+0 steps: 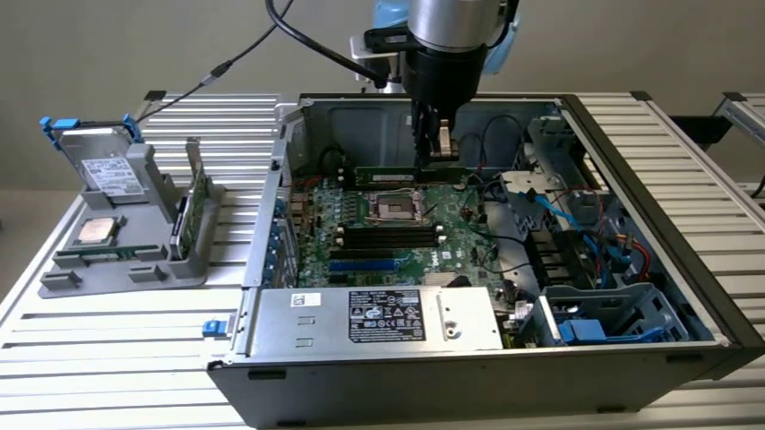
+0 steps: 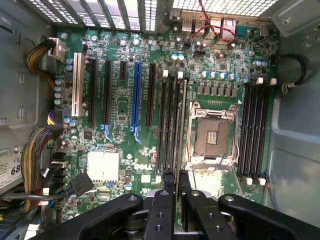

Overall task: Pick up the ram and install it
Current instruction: 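Insert the ram into the slot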

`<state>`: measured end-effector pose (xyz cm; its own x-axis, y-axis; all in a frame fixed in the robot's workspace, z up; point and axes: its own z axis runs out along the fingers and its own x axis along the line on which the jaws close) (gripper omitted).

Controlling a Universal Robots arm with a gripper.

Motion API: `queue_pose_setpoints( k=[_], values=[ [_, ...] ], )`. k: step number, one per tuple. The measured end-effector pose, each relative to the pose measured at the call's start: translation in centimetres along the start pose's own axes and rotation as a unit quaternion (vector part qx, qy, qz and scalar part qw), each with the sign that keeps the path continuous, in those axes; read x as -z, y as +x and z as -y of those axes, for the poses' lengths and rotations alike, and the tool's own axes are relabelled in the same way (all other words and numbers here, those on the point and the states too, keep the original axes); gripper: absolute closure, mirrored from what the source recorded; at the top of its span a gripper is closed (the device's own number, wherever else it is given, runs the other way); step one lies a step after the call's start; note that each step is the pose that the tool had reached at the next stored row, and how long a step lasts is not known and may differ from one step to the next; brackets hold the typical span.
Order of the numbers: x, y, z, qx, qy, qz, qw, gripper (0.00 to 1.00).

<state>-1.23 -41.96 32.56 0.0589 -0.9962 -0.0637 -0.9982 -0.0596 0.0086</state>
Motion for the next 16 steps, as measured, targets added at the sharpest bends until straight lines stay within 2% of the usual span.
queue_pose_setpoints(
  k=[8, 12, 16],
  values=[
    [-0.24, 0.0, 0.0, 0.0, -0.0012, -0.0001, 1.0, 0.86],
    [-0.83, 0.0, -0.09, 0.0, -0.0014, -0.0034, 1.0, 0.86],
    [-1.3, 0.1, -0.25, 0.0, -0.0017, -0.0082, 1.0, 0.86]
  ],
)
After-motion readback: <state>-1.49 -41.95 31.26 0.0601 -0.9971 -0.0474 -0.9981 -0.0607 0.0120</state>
